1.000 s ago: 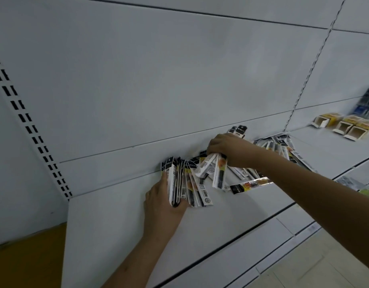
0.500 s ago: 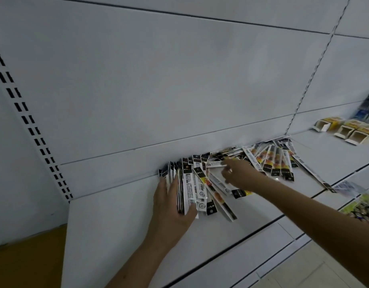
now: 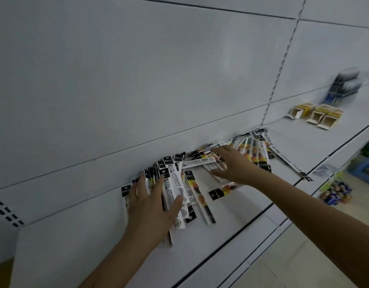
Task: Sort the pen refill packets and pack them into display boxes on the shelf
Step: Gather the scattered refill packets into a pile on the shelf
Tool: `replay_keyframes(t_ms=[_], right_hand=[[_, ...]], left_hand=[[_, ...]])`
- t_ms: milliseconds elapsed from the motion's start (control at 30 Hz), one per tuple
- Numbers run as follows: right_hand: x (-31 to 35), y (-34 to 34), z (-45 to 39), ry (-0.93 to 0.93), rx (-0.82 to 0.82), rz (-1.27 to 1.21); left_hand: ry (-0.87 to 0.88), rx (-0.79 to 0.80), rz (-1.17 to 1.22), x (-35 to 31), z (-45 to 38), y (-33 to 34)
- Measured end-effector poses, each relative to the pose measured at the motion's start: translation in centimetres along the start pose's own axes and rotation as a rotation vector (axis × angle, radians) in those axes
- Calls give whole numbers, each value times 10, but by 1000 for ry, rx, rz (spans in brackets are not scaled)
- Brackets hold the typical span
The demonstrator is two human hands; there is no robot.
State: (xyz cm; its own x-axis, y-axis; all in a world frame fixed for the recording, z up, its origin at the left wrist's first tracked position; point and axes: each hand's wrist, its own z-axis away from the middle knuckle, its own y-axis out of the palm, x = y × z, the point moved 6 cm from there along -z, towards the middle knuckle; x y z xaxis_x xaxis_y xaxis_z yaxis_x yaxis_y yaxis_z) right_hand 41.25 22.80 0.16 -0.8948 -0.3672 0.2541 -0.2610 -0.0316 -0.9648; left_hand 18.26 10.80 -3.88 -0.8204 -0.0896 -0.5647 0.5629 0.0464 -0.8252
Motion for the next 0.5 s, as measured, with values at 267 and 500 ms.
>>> replay_keyframes(t_ms=[267, 500], right_hand=[[-34, 17, -90, -306, 136, 127], [-41, 31, -126, -507, 175, 116]], left_hand=[[-260, 7, -232, -32, -32, 38], [-290, -166, -332, -36, -36, 53]])
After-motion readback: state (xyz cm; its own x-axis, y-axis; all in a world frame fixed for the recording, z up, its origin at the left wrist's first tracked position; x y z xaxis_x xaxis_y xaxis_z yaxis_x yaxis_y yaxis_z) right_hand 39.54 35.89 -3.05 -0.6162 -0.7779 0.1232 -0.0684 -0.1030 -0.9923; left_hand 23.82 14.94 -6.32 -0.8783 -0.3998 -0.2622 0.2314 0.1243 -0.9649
